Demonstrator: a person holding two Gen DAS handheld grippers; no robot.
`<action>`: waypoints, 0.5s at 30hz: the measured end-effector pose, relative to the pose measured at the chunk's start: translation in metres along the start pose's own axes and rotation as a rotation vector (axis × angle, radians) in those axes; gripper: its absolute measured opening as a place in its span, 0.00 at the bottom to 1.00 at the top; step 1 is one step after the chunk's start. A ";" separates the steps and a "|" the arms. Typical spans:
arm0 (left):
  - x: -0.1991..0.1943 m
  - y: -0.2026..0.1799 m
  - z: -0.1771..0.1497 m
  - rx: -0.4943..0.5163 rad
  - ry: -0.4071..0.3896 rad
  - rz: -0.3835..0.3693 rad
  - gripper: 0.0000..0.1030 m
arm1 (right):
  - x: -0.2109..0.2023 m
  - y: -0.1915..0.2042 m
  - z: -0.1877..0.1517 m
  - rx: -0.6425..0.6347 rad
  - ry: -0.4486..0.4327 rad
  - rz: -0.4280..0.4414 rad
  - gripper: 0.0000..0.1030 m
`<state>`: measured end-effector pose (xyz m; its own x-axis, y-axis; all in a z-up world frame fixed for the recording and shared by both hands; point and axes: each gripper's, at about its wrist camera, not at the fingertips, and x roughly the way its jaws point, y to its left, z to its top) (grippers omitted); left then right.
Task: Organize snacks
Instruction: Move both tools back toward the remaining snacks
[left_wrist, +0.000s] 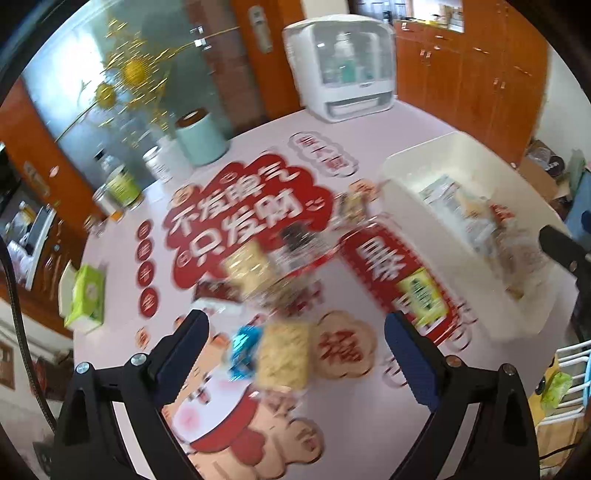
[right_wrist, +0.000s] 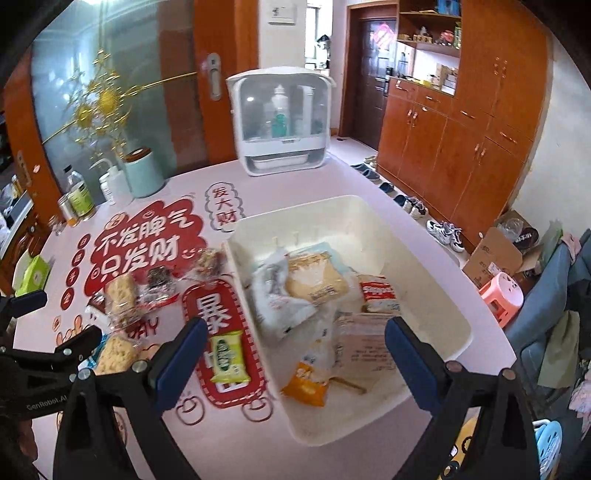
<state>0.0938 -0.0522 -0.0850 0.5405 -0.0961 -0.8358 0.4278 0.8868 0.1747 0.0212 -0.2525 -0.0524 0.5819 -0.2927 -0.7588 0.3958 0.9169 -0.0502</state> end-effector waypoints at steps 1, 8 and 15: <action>0.000 0.008 -0.005 -0.011 0.006 0.011 0.93 | -0.002 0.006 -0.001 -0.009 0.001 0.006 0.95; -0.003 0.079 -0.046 -0.133 0.053 0.101 0.93 | -0.004 0.052 -0.005 -0.076 0.019 0.068 0.95; -0.002 0.137 -0.059 -0.235 0.055 0.176 0.93 | 0.008 0.104 0.002 -0.168 0.070 0.192 0.94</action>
<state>0.1089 0.0960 -0.0905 0.5491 0.0876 -0.8312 0.1477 0.9687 0.1996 0.0685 -0.1602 -0.0627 0.5816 -0.0952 -0.8079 0.1564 0.9877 -0.0038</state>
